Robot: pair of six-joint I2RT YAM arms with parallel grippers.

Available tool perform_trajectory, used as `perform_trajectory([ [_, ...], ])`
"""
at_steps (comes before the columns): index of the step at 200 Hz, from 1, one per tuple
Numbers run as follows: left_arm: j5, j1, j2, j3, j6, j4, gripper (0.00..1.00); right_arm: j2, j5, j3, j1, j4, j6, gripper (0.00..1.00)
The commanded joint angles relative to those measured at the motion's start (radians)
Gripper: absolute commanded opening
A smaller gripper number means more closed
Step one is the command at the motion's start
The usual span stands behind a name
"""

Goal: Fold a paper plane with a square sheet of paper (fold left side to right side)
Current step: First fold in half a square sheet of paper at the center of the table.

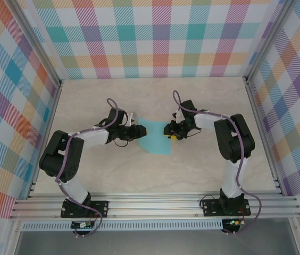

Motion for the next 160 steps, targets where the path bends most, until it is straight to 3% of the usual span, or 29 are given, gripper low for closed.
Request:
perform_trajectory([
  [1,0.077,-0.044,-0.012,0.038,-0.072,0.124,0.55,0.023,0.046,-0.028,0.006,0.010,0.010,0.38],
  [54,0.089,-0.110,0.093,0.094,-0.112,0.176,0.60,-0.045,-0.007,-0.067,-0.036,0.076,0.037,0.40],
  [112,0.086,-0.129,0.163,0.128,-0.120,0.177,0.49,-0.205,-0.082,-0.102,-0.114,0.097,0.045,0.48],
  [137,0.084,-0.132,0.175,0.136,-0.120,0.174,0.45,-0.191,-0.190,-0.107,-0.108,0.179,0.114,0.48],
  [160,0.084,-0.133,0.178,0.140,-0.119,0.168,0.42,-0.148,-0.196,-0.092,-0.082,0.208,0.140,0.47],
])
